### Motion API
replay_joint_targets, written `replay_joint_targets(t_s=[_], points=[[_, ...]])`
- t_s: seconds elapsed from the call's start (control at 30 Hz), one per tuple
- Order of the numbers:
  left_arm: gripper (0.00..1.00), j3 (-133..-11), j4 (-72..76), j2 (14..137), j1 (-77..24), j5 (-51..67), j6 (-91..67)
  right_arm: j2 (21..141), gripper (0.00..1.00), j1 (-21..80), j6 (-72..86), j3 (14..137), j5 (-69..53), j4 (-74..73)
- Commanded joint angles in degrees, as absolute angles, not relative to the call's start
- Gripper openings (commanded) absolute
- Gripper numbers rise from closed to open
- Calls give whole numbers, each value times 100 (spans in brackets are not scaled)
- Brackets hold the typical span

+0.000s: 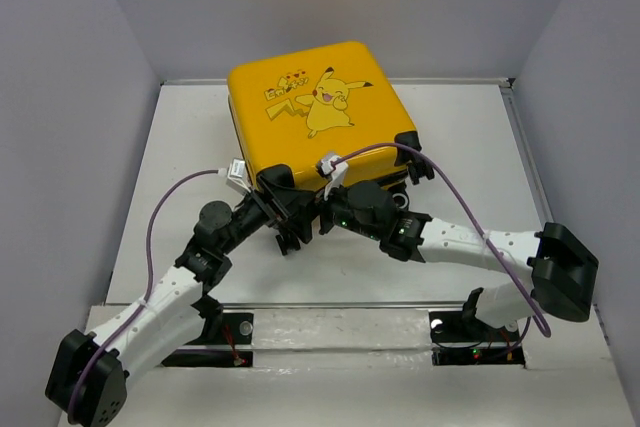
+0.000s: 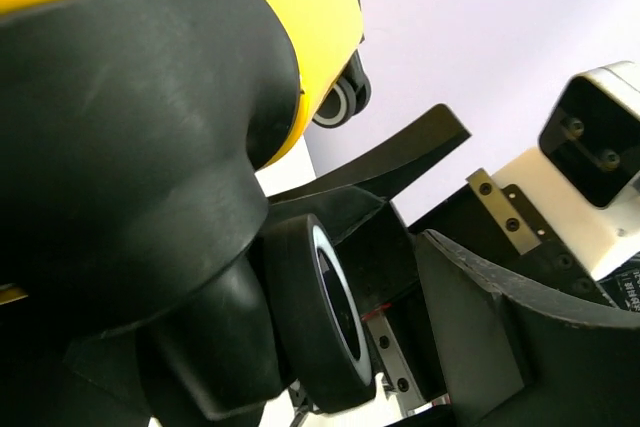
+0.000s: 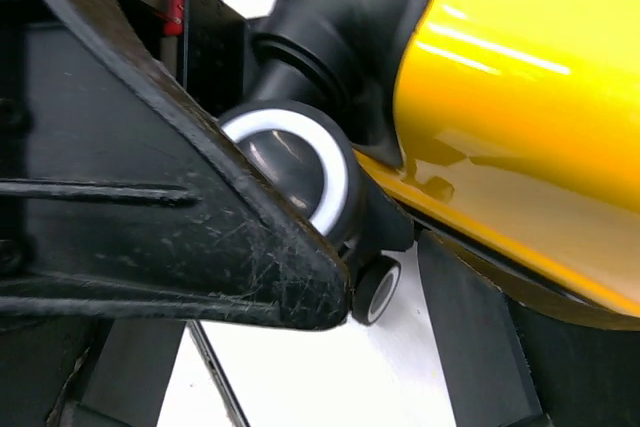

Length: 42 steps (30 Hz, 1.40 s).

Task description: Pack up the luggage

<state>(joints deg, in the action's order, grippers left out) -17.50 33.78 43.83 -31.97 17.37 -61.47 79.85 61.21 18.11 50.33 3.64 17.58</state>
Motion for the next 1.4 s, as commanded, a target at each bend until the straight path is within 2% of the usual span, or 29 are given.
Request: replay_joint_targets(t_s=[0.0, 0.17, 0.37, 0.47, 0.5, 0.53, 0.57, 0.6, 0.63, 0.67, 0.73, 0.8, 0.83, 1.03, 1.13, 1.2, 1.27, 1.37], points=[[99, -1635, 3517, 4017, -3085, 1899, -6073, 7919, 92, 6126, 1538, 5125, 210, 2504], [99, -1608, 2244, 3192, -2944, 1108, -5915, 8207, 89, 6126, 1591, 5114, 194, 3015], [99, -1740, 1776, 2900, -2918, 984, -5748, 8771, 90, 6126, 1670, 5466, 193, 3489], [99, -1767, 1758, 2918, -2909, 1046, -5687, 8947, 84, 6126, 1748, 5546, 307, 3672], [99, -1784, 1723, 2918, -2909, 1046, -5669, 8956, 78, 6126, 1766, 5511, 308, 3778], [99, -1802, 1644, 2909, -2909, 1011, -5625, 8947, 64, 6126, 1801, 5485, 334, 3875], [97, -1845, 1383, 2874, -2900, 959, -5503, 8930, 57, 6126, 1837, 5467, 360, 3954], [96, -1872, 1232, 2839, -2900, 862, -5424, 8912, 42, 6126, 1846, 5449, 447, 3964], [92, -1889, 1039, 2700, -2900, 635, -5336, 8895, 35, 6126, 1846, 5458, 509, 3903], [90, -1881, 637, 2594, -2900, 502, -5265, 8842, 24, 6126, 1828, 5458, 588, 3859], [84, -1811, 335, 2226, -2900, 178, -5230, 8789, 15, 6126, 1811, 5536, 886, 3649], [66, -1662, 10, 1953, -2900, 62, -5203, 8684, 8, 6126, 1653, 5616, 1150, 3253], [54, -1513, -174, 1594, -2900, -165, -5160, 8623, 7, 6056, 1513, 5816, 1247, 2913], [32, -897, 358, 1738, -2918, -26, -5037, 8596, 7, 5863, 1169, 6441, 1152, 1549], [30, -800, 772, 2205, -2988, -26, -4791, 8587, 7, 5862, 1125, 6626, 1020, 1267], [33, -852, 1246, 2451, -3093, -26, -4668, 8587, 7, 5862, 1151, 6723, 906, 1204], [41, -948, 1669, 2837, -3172, 193, -4483, 8587, 7, 5862, 1151, 6750, 853, 1204], [41, -1160, 1495, 3286, -3261, 71, -4264, 8613, 7, 5862, 1169, 6776, 853, 1187]])
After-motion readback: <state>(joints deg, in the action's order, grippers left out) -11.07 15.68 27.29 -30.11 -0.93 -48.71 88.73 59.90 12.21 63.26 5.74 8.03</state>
